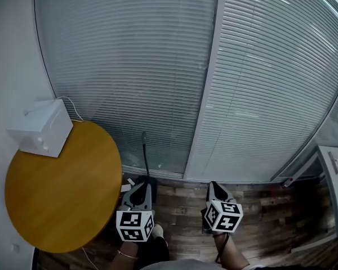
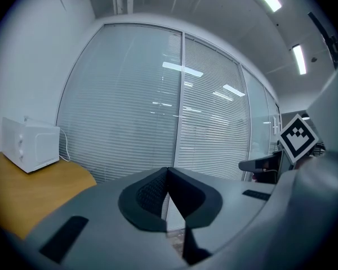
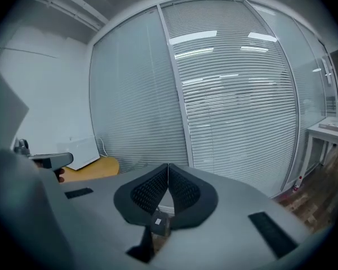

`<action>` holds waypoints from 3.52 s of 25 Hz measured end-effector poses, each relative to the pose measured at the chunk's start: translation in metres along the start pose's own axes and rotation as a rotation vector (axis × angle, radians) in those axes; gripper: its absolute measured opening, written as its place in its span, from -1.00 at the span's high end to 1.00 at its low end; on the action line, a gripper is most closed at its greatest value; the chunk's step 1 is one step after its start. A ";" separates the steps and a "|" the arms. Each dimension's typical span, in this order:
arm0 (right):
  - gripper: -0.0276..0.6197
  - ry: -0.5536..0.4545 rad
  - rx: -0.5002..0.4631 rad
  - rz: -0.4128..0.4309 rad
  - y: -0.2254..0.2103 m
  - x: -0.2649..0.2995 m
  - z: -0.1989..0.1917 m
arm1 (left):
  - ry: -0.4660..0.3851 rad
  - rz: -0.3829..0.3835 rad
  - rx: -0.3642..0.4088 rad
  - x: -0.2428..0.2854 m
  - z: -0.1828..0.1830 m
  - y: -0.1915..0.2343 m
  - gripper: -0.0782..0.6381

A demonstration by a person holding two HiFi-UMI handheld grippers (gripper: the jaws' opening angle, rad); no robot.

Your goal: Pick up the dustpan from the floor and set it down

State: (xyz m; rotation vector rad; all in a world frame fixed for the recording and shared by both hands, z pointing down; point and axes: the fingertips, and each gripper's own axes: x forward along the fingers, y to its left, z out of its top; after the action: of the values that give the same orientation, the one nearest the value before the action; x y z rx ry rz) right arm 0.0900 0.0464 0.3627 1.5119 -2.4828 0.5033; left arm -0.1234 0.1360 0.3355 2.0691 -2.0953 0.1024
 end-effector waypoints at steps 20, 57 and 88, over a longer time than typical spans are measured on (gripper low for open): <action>0.82 -0.026 -0.027 0.005 0.008 0.162 0.076 | -0.014 -0.012 -0.003 0.159 0.045 0.073 0.73; 0.82 0.150 -0.144 0.146 -0.007 0.285 0.008 | 0.126 0.153 -0.021 0.249 -0.048 0.094 0.73; 0.82 0.330 -0.056 0.077 -0.023 0.290 -0.176 | 0.224 0.251 -0.119 0.235 -0.227 0.136 0.73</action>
State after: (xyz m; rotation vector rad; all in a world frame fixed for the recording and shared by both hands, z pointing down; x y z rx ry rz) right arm -0.0262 -0.1344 0.6266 1.2042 -2.2835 0.6330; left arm -0.2395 -0.0501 0.6130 1.6382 -2.1530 0.2282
